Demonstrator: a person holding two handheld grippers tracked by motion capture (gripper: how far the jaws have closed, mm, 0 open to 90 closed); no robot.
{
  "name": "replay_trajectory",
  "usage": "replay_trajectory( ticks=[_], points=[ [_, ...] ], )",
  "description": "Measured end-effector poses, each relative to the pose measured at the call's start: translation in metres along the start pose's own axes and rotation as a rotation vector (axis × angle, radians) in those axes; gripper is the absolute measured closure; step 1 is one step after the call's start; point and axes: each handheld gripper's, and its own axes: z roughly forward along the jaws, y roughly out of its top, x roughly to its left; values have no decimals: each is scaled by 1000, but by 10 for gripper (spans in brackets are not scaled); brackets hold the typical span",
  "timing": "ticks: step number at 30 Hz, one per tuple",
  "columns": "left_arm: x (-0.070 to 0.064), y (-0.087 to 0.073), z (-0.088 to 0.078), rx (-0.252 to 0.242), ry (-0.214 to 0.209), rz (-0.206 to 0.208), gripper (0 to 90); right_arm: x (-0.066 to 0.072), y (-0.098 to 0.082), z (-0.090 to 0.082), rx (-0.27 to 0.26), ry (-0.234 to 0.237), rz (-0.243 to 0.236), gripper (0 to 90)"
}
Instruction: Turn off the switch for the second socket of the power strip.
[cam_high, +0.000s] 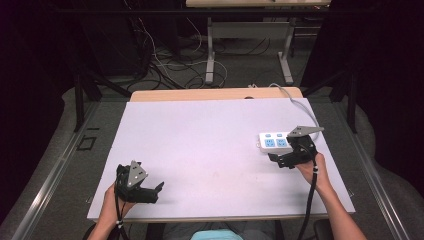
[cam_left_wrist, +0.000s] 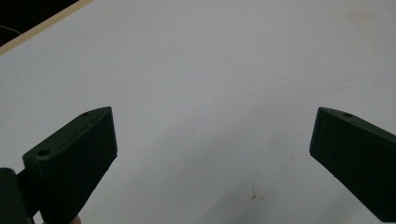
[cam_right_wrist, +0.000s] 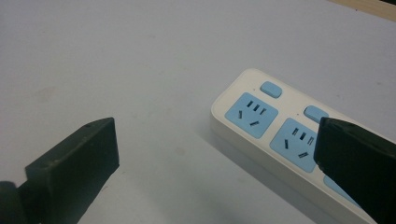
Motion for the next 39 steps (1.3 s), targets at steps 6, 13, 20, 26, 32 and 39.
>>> replay_trajectory(
  ticks=[6, 13, 20, 26, 32, 39],
  points=[
    [0, 0, 0, 6, -1, 1, 6, 9, -6, -6, -5, 6, -12, 0],
    [0, 0, 0, 5, -2, -1, 6, 16, -13, -11, -2, 12, -29, 0],
    [0, 0, 0, 5, 1, 1, 6, 22, -20, -16, 0, 14, -32, 0],
    [0, 0, -1, 8, -4, 8, 6, 26, -25, -20, -9, 13, -42, 0],
    [0, 0, 0, 4, -1, 7, 6, 30, -31, -22, -1, 9, -49, 0],
    [0, 0, 0, 4, -1, 8, 6, 34, -37, -24, 11, 16, -58, 0]
  ],
)
